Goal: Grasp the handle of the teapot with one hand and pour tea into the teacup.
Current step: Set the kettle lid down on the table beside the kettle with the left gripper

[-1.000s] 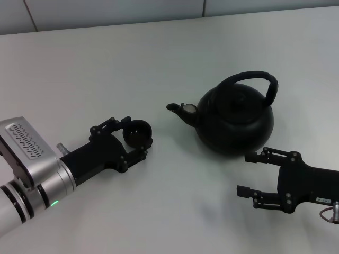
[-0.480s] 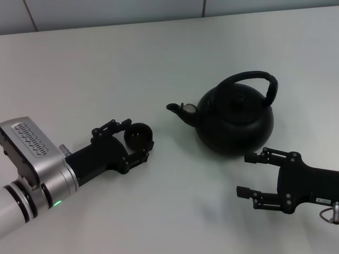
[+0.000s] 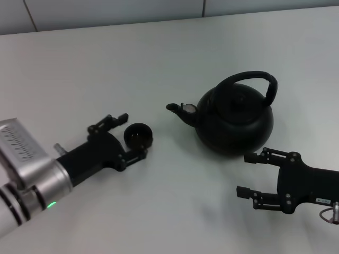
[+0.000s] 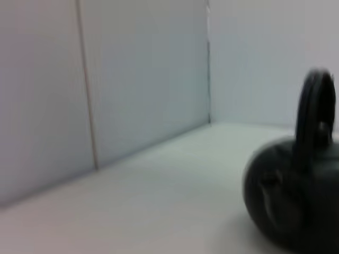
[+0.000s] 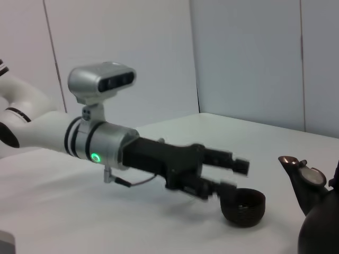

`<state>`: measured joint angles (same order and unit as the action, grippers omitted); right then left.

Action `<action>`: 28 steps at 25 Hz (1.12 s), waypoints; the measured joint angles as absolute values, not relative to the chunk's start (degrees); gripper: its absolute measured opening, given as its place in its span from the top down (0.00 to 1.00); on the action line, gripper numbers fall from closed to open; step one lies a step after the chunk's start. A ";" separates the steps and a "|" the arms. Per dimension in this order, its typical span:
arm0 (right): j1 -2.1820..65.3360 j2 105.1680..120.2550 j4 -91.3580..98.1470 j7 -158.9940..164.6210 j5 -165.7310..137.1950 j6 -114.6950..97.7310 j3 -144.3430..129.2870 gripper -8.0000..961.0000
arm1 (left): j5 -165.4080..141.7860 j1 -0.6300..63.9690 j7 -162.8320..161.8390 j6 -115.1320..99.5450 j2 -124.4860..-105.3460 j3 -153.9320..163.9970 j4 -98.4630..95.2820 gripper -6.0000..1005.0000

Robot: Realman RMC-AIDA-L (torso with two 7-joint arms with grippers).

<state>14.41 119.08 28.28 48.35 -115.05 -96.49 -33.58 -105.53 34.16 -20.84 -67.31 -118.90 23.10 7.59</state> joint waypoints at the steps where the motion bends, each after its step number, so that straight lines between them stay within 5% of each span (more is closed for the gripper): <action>1: 14.41 119.08 28.28 48.35 -115.05 -96.49 -33.58 0.23 | -105.42 33.34 -20.84 -69.13 -118.80 22.53 6.92 0.20; 15: 14.41 119.04 28.21 48.46 -114.97 -96.46 -33.05 0.23 | -105.71 18.55 -43.21 -102.09 -117.85 25.46 -17.88 0.20; 28: 14.74 118.99 28.25 48.49 -114.78 -96.19 -33.05 0.24 | -108.27 16.03 -44.39 -104.41 -115.69 25.63 -20.79 0.20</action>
<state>14.74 118.99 28.25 48.49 -114.78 -96.19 -33.05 -108.27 16.03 -44.39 -104.41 -115.69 25.63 -20.79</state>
